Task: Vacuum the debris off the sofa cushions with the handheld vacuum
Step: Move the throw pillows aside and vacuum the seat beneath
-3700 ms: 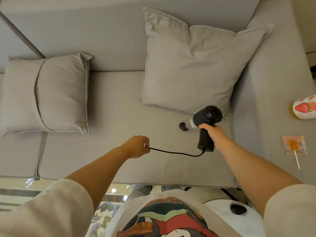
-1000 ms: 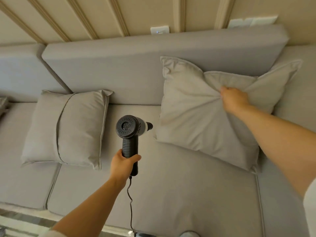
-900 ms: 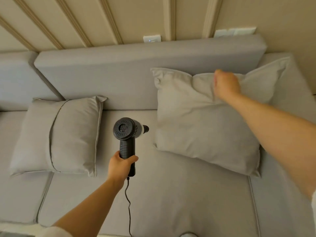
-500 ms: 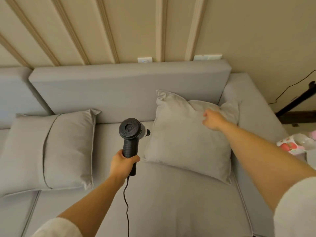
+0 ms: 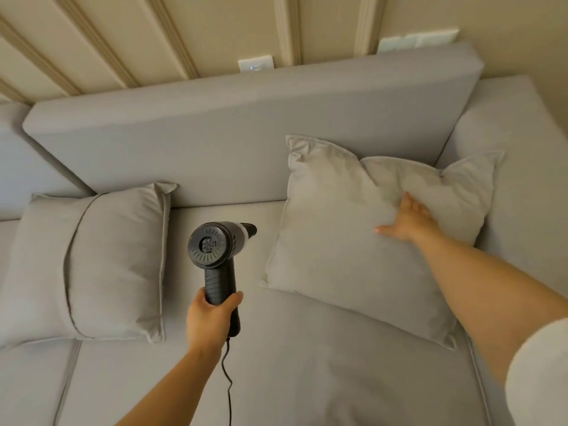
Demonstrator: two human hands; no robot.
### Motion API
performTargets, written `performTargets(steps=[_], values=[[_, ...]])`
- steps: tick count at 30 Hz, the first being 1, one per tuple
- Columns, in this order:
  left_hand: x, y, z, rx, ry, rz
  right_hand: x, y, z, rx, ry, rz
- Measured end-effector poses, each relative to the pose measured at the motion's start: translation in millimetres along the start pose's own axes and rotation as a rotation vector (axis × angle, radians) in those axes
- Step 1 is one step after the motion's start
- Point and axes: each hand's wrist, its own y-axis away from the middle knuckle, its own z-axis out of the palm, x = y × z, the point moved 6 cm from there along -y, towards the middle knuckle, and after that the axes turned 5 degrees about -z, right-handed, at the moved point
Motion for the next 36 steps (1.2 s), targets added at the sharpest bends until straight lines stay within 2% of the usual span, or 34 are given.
performTargets(steps=[4,9,17,20,25,29,36], values=[[-6.2,-5.1,4.9,0.055,0.036,-0.023,-6.1,-14.9,12.1,0.142,0.179,-0.030],[-6.2,-4.5,-2.4,0.046,0.001,-0.005,-15.4,-7.8,-3.5,0.082,0.240,-0.171],[12.1,4.1,-30.3,-0.058,0.089,0.020,-60.9,89.6,-36.5,0.174,0.351,-0.327],[19.4,7.7,-42.7,-0.134,0.111,0.051,-67.9,138.0,-48.4,0.186,0.365,-0.290],[19.0,14.5,-73.4,-0.279,0.039,0.123,-39.2,227.9,-53.7,0.187,0.292,-0.068],[11.1,26.2,-95.1,-0.403,-0.038,0.168,-24.8,314.4,-24.6,0.193,0.146,0.021],[-4.4,46.2,-93.9,-0.510,-0.083,0.160,12.6,403.5,35.7,0.171,0.036,0.122]])
